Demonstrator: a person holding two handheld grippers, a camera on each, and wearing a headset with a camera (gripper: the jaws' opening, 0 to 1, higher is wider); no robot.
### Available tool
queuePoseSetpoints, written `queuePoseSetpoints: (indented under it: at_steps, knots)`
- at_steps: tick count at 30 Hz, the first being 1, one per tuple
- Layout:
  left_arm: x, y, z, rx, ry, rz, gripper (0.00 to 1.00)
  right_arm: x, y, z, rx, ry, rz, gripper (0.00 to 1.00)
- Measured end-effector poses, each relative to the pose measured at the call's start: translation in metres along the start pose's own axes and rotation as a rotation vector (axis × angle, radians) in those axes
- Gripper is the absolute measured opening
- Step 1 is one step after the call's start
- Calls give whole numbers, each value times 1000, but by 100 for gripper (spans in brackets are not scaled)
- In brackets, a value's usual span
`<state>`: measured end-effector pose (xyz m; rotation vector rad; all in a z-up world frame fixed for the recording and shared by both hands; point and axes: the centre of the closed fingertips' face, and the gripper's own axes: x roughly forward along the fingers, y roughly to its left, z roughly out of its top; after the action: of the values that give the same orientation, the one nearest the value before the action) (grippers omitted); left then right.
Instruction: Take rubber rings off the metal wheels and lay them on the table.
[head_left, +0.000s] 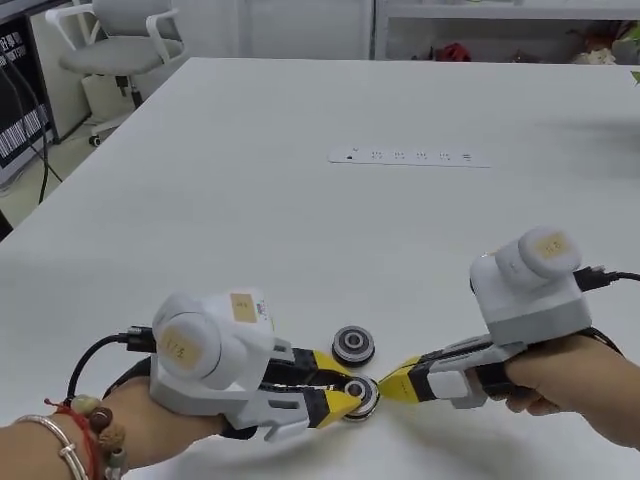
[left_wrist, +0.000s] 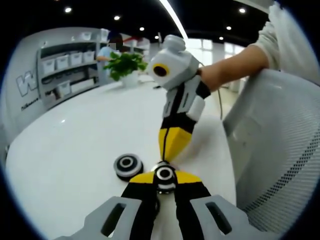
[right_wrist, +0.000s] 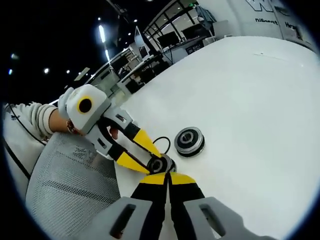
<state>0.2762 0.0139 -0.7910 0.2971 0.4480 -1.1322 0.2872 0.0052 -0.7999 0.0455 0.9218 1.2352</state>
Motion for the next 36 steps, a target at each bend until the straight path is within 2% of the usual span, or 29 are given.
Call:
queuePoseSetpoints:
  at_steps: [11,36]
  knots:
    - [0,1,-1,13,4,1,13,2,6,1,32,-5,11,0]
    - [1,1,1,4,1,2,13,4,11,5,22,-14,33,0]
